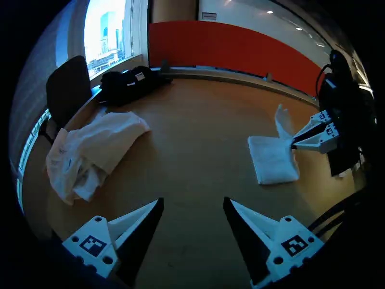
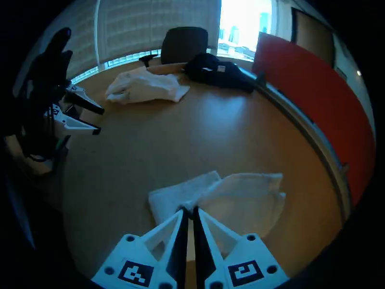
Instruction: Fold towel
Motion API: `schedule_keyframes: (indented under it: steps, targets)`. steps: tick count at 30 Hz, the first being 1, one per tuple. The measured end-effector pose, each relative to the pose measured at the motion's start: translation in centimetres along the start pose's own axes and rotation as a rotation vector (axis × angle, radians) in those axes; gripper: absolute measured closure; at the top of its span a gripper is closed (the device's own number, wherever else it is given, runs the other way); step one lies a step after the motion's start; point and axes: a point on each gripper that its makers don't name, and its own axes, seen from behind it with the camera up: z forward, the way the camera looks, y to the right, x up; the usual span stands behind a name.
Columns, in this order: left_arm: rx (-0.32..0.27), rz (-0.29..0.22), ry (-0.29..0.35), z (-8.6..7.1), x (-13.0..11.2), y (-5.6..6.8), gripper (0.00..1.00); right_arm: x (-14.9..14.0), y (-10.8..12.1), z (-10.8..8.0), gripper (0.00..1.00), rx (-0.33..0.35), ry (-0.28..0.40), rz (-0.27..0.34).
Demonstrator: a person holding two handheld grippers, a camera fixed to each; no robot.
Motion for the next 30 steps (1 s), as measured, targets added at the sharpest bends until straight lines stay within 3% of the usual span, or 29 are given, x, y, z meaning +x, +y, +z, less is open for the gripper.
schedule_keyframes:
  steps: [5,12,14,18,19,26,30]
  targets:
    - [-0.01,-0.004,-0.003,0.0,-0.3,0.2,0.09,-0.6,-1.2,2.2,0.93,0.027,-0.026,0.031]
    - [-0.016,0.004,-0.001,0.3,-0.1,0.3,0.09,-0.9,-1.4,2.6,0.88,0.033,-0.031,0.063]
    - [-0.017,0.004,0.0,0.3,0.0,0.4,0.09,-1.1,-1.4,2.5,0.76,0.035,-0.032,0.069]
    - [-0.021,0.007,-0.001,0.4,0.1,0.6,0.09,-1.3,-1.3,2.2,0.29,0.033,-0.031,0.076]
    - [-0.021,0.008,-0.001,0.5,0.1,0.7,0.09,-1.4,-1.3,2.1,0.24,0.029,-0.03,0.078]
    - [-0.025,0.019,-0.003,0.7,0.1,1.1,0.09,-1.8,-1.1,1.2,0.11,0.022,-0.019,0.112]
    - [-0.024,0.02,-0.003,0.8,0.1,1.1,0.09,-2.4,-0.9,0.5,0.1,0.004,-0.01,0.135]
